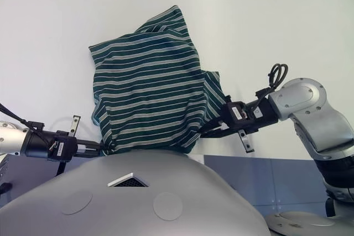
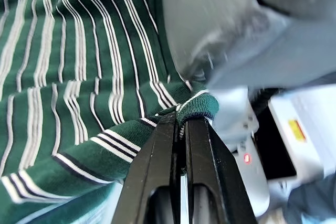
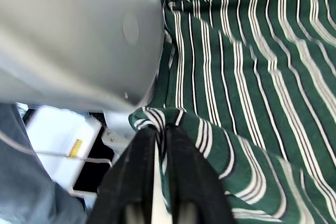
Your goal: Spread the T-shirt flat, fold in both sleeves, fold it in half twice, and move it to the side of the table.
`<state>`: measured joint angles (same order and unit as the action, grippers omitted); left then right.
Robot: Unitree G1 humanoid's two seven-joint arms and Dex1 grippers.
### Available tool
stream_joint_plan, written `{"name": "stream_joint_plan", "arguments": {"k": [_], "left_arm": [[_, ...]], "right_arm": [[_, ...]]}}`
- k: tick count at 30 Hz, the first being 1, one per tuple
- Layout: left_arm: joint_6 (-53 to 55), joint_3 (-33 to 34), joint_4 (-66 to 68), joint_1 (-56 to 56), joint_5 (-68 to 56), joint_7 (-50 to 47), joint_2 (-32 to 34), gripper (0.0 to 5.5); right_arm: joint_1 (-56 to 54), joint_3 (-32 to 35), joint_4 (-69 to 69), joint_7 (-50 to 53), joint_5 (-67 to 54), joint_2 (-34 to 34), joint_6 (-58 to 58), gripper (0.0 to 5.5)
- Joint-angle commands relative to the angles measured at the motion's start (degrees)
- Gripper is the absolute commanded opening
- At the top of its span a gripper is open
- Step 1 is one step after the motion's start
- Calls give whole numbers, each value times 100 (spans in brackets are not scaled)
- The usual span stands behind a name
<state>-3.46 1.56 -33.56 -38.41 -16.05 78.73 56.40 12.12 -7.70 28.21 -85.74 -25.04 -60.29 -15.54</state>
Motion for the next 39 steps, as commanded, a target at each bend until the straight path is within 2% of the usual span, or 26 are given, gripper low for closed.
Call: {"name": "stream_joint_plan", "arguments": {"k": [1, 4, 6, 8, 10, 12, 14, 16, 19, 22, 27, 31, 34, 36, 39], "left_arm": [[312, 219, -136, 70, -489, 61, 217, 87], [1292, 1145, -63, 709, -2480, -11, 249, 141], [1844, 1846, 763, 1662, -3649, 83, 355, 186], [2158, 2269, 1534, 2291, -4151, 321, 412, 227], [2210, 2263, 2054, 2882, -4109, 225, 258, 233], [1737, 1513, 2804, 3828, -2985, -403, -170, 233], [924, 563, 3660, 4838, -1442, -1247, -900, 233], [314, -91, 4491, 5680, -340, -2111, -1671, 233], [-642, -990, 5656, 6288, 947, -2748, -2535, 233], [-1201, -1374, 6472, 6668, 1428, -2944, -3092, 233], [-1879, -1867, 7174, 6838, 1996, -2777, -3313, 233], [-2569, -2577, 7691, 6836, 2934, -2254, -2695, 233], [-2984, -3358, 8689, 7396, 4314, -2679, -2053, 233], [-2853, -3939, 9412, 7922, 5182, -3264, -1695, 233], [-2174, -3996, 10478, 8551, 5279, -4129, -1523, 233]], "right_arm": [[-139, 33, -392, 28, 379, -94, 440, 123], [-727, 352, -1116, -66, 452, -161, 803, 181], [-1258, 488, -1711, -194, 532, -253, 1060, 191], [-1958, 521, -2362, -278, 649, -225, 1268, 191], [-2670, 461, -2847, -146, 801, -35, 1389, 191], [-3423, 322, -3206, 573, 1080, 626, 1417, 191], [-3974, 140, -3439, 1438, 1356, 1457, 1414, 191], [-4221, -95, -3589, 2040, 1589, 2141, 1435, 191], [-4042, -827, -3544, 2721, 2146, 3096, 1515, 191], [-3555, -1618, -3640, 3028, 2825, 3495, 1838, 191], [-3160, -2436, -4505, 3059, 4136, 2825, 2808, 191], [-3164, -2753, -5376, 3449, 4891, 2341, 3495, 191], [-3038, -2864, -5485, 3403, 4991, 2073, 3617, 191], [-2782, -2957, -5361, 3251, 4991, 1858, 3579, 191], [-2440, -2962, -5160, 3051, 4804, 1671, 3377, 191]]}}
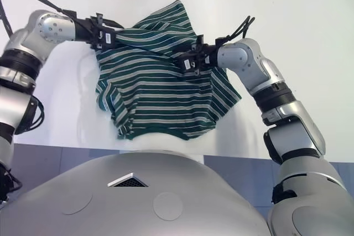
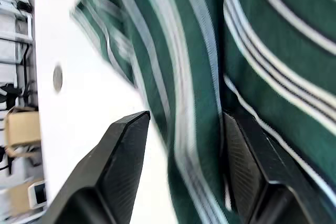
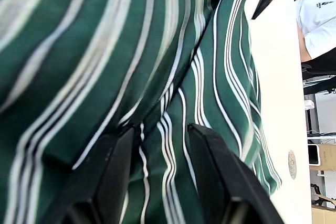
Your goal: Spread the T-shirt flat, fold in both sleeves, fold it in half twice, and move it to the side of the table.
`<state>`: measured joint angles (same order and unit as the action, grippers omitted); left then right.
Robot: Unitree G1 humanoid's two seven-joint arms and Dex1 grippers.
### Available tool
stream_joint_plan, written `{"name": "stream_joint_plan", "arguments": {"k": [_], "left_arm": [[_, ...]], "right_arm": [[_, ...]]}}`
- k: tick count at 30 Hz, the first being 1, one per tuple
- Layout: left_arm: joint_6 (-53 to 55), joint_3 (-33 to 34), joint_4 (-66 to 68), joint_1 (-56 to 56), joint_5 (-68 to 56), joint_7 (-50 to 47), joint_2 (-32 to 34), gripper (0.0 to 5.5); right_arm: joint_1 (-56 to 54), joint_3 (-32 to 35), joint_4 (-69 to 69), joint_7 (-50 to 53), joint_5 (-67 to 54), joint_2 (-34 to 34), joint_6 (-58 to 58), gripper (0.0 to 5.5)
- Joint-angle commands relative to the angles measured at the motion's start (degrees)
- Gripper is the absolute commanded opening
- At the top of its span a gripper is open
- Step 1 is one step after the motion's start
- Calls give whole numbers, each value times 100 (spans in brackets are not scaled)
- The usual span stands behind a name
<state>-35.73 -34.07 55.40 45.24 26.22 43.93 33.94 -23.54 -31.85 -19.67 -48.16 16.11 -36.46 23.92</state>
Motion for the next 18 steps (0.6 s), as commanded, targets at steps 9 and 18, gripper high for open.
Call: {"name": "stream_joint_plan", "arguments": {"k": [9, 18], "left_arm": [[914, 1796, 1878, 270, -1373, 980, 1051, 233], [1710, 2903, -3508, -1734, -4204, 1350, -202, 233]], "right_arm": [[1320, -302, 483, -1048, -347, -784, -1235, 191], [161, 1760, 1490, -2212, -3645, -645, -3030, 191]]}}
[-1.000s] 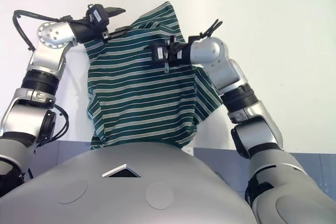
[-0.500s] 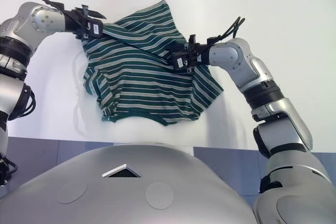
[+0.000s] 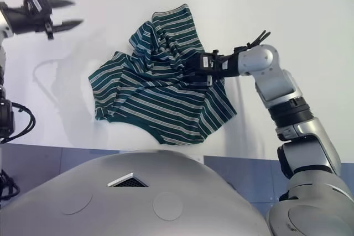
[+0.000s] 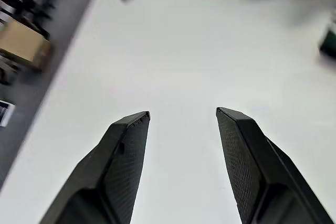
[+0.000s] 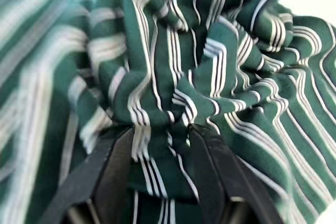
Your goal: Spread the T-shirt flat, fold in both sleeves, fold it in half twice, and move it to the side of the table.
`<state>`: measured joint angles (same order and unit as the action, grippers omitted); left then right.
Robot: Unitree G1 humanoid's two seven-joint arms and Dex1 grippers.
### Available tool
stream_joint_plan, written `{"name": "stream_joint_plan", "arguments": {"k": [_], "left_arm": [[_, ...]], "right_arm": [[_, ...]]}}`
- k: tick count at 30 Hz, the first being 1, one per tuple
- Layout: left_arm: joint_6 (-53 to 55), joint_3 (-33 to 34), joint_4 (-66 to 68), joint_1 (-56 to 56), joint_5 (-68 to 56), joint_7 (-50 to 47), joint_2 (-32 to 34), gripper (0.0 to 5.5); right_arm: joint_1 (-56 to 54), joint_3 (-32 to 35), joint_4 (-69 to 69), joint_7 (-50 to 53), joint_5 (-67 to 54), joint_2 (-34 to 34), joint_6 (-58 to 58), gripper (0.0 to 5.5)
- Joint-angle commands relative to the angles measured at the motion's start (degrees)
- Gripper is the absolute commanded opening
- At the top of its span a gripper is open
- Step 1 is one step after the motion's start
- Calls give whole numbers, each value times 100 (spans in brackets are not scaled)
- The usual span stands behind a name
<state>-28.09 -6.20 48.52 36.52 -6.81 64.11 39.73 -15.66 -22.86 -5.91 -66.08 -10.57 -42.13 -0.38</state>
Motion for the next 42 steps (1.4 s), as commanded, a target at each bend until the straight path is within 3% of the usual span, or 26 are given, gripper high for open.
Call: {"name": "stream_joint_plan", "arguments": {"k": [1, 5, 11, 15, 18, 24, 28, 32, 36, 39, 42], "left_arm": [[1041, -163, -3394, -1245, -647, -886, -960, 233], [820, -1136, -3483, -2391, 1262, -1492, -885, 233], [1100, -1207, -4043, -3253, 1622, -1594, -468, 233], [1024, -1206, -3548, -3123, 2163, -2137, -353, 233], [1035, -1066, -3359, -3188, 2047, -2422, -423, 233], [1059, -775, -3307, -3430, 1638, -2584, -456, 233], [1183, -411, -3564, -3503, 730, -2421, -657, 233], [1607, 44, -4255, -3743, -493, -1841, -590, 233], [2525, 912, -5275, -3347, -2493, -1552, -767, 233], [2739, 1094, -4707, -2039, -2441, -2147, -1137, 233], [2254, 635, -3261, -710, -1217, -2646, -1447, 233]], "right_arm": [[-904, 1023, -166, -287, -981, 46, -628, 191], [-2099, 1240, -1608, 673, -400, 694, -358, 191], [-2487, 90, -3611, 2279, 1812, 1689, 1235, 191], [-2287, -714, -4543, 2742, 3096, 1539, 2098, 191], [-2512, -1246, -5579, 4062, 4183, 1305, 2082, 191], [-2828, -777, -6697, 5597, 4063, 1557, 1326, 191], [-2805, -290, -6551, 5161, 3553, 1724, 1807, 191], [-2533, 670, -5397, 3277, 2019, 1735, 2392, 191], [-2192, 1232, -3634, 2203, 944, 1646, 1809, 191], [-1560, 796, -2136, 1669, 631, 2051, 1102, 191], [-1056, -281, -2037, 1700, 1652, 2317, 1131, 191]]}}
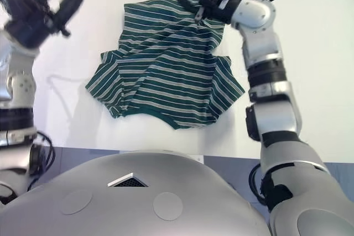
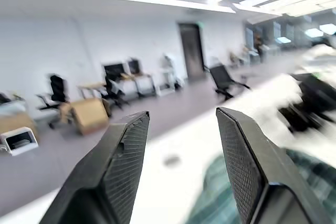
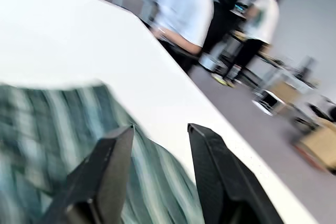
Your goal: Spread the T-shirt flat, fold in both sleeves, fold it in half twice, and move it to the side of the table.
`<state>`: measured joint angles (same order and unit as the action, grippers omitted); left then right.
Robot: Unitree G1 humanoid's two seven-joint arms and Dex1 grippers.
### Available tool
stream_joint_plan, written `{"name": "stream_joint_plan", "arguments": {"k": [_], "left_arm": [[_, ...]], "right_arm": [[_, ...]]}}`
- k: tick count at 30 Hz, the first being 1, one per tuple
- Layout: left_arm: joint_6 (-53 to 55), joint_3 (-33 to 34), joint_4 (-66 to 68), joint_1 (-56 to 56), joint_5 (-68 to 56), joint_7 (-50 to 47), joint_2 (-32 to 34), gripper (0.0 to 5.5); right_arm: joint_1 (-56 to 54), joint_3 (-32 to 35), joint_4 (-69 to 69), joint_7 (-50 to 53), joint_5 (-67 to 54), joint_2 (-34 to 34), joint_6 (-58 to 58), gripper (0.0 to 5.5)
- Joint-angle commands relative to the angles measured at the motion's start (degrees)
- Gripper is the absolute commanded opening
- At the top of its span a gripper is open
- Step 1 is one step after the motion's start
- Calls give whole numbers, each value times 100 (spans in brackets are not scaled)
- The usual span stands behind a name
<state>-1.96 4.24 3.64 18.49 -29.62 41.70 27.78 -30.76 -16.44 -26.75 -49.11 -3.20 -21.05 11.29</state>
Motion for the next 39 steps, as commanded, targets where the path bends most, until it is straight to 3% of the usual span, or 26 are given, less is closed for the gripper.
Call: {"name": "stream_joint_plan", "arguments": {"k": [1, 3, 5, 9, 14, 18, 23, 29, 35, 39], "left_arm": [[-527, -547, 1632, 1433, 1350, -445, -349, 233], [-827, -765, 2201, 1944, 1728, -377, -544, 233], [-1059, -966, 2541, 2214, 1998, -231, -654, 233], [-1480, -1685, 2920, 2319, 2519, 615, -777, 233], [-1663, -2404, 3381, 2321, 2811, 1752, -1047, 233], [-1726, -2753, 3205, 1969, 2963, 2501, -819, 233], [-1981, -2511, 3976, 2151, 3242, 2081, -648, 233], [-2498, -2716, 4466, 1811, 3898, 1527, -561, 233], [-2422, -2500, 5731, 2217, 4248, 55, -779, 233], [-1936, -2306, 6384, 2386, 4238, -135, -696, 233]], "right_arm": [[485, -1244, -202, 218, 1444, 181, 81, 191], [503, -1683, -602, 634, 2324, -61, 311, 191], [737, -1740, -274, 407, 2414, -419, 374, 191], [1593, -1372, 2582, -1393, 504, -1552, -437, 191], [1618, -1109, 3264, -1707, 54, -1697, -1185, 191], [1783, -1125, 3373, -1685, 119, -1666, -1326, 191], [2248, -899, 3218, -1774, 217, -2202, -1221, 191], [2507, -697, 3003, -2046, 232, -2757, -1013, 191], [2504, -695, 2613, -2226, 352, -2928, -684, 191], [2528, -699, 2508, -2296, 361, -3003, -590, 191]]}}
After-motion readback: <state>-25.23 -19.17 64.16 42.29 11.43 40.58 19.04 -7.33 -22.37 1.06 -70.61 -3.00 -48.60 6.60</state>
